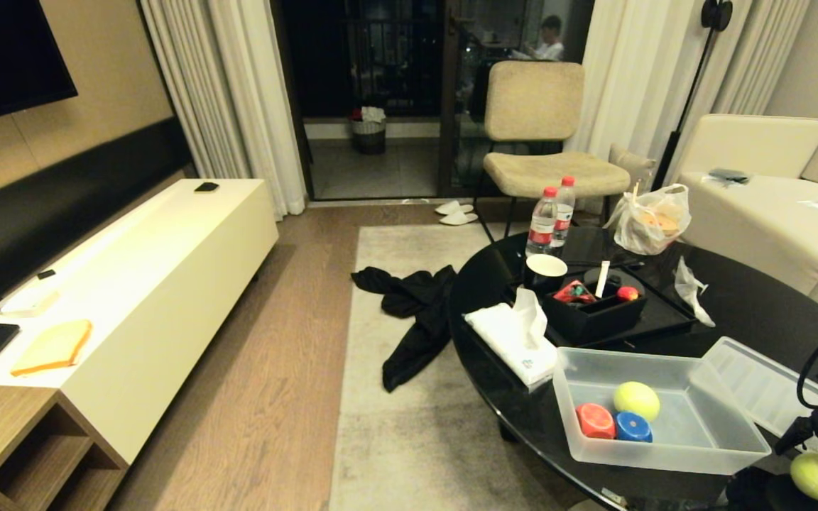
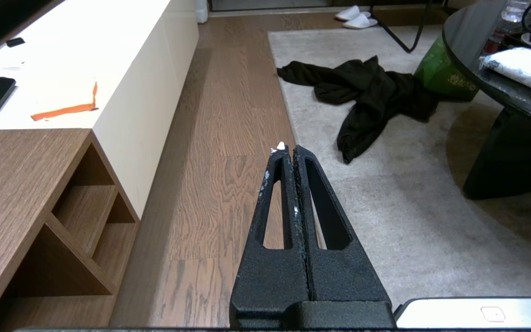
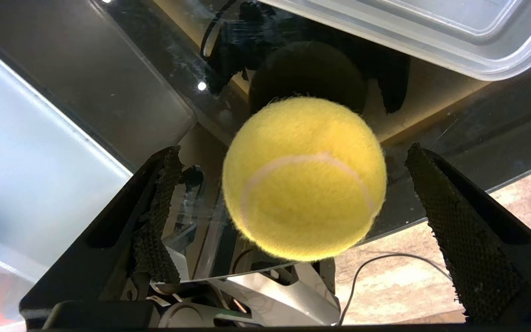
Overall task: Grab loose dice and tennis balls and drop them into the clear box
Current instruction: Pick up the ball on the table
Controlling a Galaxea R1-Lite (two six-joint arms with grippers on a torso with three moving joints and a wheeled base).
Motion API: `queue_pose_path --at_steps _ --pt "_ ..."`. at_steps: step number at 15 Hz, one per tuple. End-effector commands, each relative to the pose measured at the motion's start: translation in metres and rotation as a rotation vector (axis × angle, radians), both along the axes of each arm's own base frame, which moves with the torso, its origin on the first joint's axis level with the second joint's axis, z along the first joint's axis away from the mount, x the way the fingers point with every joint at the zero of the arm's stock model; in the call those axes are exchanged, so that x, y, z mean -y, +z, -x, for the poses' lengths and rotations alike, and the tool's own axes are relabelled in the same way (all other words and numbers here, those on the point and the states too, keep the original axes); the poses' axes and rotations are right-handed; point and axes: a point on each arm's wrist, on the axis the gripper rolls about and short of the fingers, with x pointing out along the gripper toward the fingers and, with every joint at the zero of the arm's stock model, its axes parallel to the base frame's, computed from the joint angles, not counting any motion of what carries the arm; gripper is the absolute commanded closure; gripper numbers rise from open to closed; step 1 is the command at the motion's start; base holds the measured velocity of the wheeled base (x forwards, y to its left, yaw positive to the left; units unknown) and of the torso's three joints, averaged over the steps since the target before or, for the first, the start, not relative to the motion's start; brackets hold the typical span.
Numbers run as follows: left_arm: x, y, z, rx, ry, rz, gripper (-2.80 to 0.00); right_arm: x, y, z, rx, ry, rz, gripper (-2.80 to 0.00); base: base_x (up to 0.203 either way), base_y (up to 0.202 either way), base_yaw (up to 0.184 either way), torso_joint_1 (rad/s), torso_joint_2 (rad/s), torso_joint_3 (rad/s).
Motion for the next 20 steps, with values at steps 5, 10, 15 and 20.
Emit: queue_pose_path --at_steps 5,10,15,20 --pt "0.0000 -0.0008 -0.0002 -0.003 0.000 0.001 0.00 -0.0004 -0.0068 -0.0006 -0.014 0.002 -0.016 -2.80 0.000 0.000 0.000 0.000 0.00 0.000" --pt "0.0000 -0.0008 -0.0002 -0.003 0.000 0.001 0.00 0.0003 -0.0084 -0.0016 -0.014 0.003 -0.016 -2.80 0.000 0.000 0.000 0.000 0.00 0.000" --pt "0.0000 -0.0008 -0.0002 -0.003 0.000 0.001 0.00 0.0007 -0.0107 -0.0012 -0.016 0.000 -0.022 0.00 0.000 0.000 0.000 0.000 0.00 0.000" --pt "0.0000 -0.0008 -0.0002 -0.003 0.000 0.001 0.00 0.0008 -0.0105 -0.0015 -0.011 -0.003 -0.027 0.00 0.000 0.000 0.000 0.000 0.00 0.000"
